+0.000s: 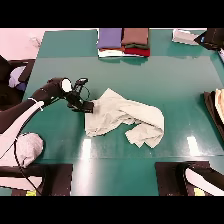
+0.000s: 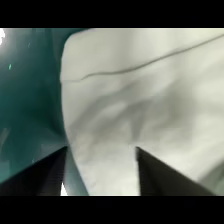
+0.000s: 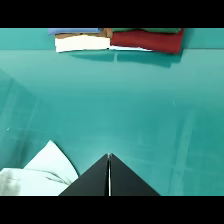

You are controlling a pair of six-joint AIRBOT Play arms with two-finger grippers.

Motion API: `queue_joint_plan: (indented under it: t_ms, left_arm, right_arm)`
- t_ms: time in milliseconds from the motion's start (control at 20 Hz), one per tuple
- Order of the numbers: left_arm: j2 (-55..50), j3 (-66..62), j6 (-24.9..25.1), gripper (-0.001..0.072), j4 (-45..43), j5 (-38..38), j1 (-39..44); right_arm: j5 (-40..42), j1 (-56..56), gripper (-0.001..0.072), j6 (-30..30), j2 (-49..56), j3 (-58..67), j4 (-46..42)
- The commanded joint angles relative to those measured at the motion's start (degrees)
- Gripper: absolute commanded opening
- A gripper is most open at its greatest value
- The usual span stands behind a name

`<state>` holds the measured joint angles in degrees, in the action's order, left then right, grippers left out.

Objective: Fold the shirts.

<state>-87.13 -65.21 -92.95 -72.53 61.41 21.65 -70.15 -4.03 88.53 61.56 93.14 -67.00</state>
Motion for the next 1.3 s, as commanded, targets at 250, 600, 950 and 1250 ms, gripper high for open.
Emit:
queue_joint_plan:
  t_ms: [250, 600, 950, 1250]
  left_arm:
    - [-0.20, -10.03, 2.99, 0.0027, -7.41, 6.86, 0.02]
    - [1.44, -16.65, 3.43, 0.0027, -8.94, 7.19, 0.02]
    - [1.44, -16.65, 3.39, 0.0027, -8.90, 7.15, 0.02]
    - [1.44, -16.65, 3.39, 0.0027, -8.90, 7.06, 0.02]
  right_arm:
    - [-7.67, 0.00, 0.0017, 0.00, -0.87, -2.78, -3.26]
    - [-10.05, -0.15, 0.0096, 0.17, -8.90, -35.06, -9.53]
    - [-5.18, 0.04, 0.0405, 4.68, -9.09, -56.81, -8.94]
    - [2.91, 1.33, 0.0383, 4.90, -8.92, -63.04, -1.55]
